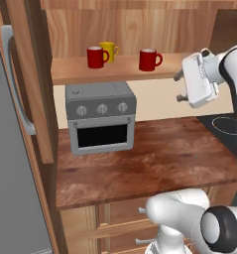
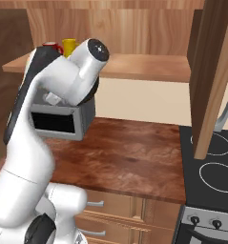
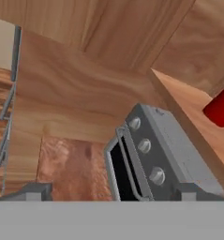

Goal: Pick the mug on the counter and place it in the cabinet with the handle facing the right, like the mugs already inside.

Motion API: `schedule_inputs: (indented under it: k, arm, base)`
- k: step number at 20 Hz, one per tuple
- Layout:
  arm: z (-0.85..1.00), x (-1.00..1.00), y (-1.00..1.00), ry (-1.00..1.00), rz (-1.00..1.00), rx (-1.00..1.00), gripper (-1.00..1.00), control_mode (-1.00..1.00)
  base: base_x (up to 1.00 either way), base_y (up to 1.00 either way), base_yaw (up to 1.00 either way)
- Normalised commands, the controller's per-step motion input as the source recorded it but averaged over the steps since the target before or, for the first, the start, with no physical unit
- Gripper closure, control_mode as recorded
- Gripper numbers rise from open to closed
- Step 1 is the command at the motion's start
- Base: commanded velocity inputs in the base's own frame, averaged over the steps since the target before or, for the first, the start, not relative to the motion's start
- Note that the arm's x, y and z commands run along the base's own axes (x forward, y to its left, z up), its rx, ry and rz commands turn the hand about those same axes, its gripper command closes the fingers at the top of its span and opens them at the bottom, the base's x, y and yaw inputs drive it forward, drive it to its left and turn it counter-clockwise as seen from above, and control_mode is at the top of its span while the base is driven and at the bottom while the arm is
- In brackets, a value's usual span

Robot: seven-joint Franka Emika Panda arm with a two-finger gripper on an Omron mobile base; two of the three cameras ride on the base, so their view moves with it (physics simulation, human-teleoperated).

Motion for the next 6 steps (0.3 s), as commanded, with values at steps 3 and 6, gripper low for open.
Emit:
schedule_inputs:
  k: [3, 6]
  arm:
    - [-0.43, -0.42, 0.32, 0.00, -0.06, -0.31, -1.00, -1.00]
    - [-0.55, -0.29, 0.33, 0.00, -0.08, -0.38, -1.00, -1.00]
  base:
    - [0.00, 0.00, 0.00]
    - [0.00, 0.00, 0.00]
